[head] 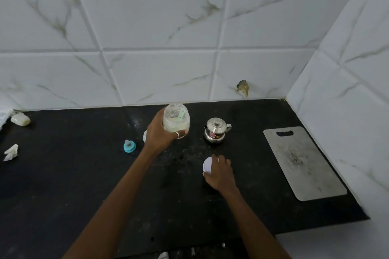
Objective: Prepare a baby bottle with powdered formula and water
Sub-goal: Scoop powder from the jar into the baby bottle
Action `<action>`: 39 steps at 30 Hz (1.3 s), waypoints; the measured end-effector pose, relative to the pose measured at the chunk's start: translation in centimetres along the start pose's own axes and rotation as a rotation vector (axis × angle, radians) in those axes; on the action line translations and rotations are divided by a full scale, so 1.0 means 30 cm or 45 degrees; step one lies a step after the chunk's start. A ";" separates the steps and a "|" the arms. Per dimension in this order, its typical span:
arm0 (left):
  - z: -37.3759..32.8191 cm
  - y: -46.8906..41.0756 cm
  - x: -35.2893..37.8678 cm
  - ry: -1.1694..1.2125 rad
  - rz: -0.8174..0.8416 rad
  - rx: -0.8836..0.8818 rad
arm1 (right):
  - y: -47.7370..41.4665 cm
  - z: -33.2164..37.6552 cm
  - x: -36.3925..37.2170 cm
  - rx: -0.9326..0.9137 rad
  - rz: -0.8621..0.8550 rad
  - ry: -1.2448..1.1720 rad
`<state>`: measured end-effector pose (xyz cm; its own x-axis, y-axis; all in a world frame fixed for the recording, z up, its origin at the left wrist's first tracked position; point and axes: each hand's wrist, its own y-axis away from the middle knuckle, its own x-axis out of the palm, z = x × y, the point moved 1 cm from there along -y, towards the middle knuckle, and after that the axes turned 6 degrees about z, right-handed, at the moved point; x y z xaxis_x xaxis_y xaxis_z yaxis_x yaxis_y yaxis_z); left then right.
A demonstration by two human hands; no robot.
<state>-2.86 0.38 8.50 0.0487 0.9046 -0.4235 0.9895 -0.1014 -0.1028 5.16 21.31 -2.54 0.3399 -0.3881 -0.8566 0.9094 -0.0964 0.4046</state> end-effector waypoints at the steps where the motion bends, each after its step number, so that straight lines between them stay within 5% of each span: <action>1: -0.001 0.004 0.000 -0.005 0.004 0.002 | -0.001 -0.003 0.005 -0.002 0.003 0.023; 9: -0.004 0.012 0.004 -0.014 0.018 -0.029 | -0.010 -0.033 0.026 0.003 0.038 0.000; 22: -0.052 -0.005 0.007 -0.076 -0.013 0.045 | 0.019 0.286 -0.467 -0.568 -0.675 -0.653; 27: -0.088 -0.005 -0.014 -0.126 -0.011 0.075 | 0.048 0.390 -0.578 -0.825 -0.723 -0.289; 31: -0.088 -0.007 -0.021 -0.166 -0.007 0.067 | 0.049 0.435 -0.608 -0.759 -0.579 0.128; 39: -0.095 0.018 -0.048 -0.340 0.064 0.149 | 0.035 0.463 -0.577 -0.632 -0.504 0.327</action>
<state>-2.00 0.21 11.61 0.0444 0.7581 -0.6506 0.9636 -0.2044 -0.1723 -3.09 15.20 17.15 -0.0505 -0.1742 -0.9834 0.9583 0.2690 -0.0968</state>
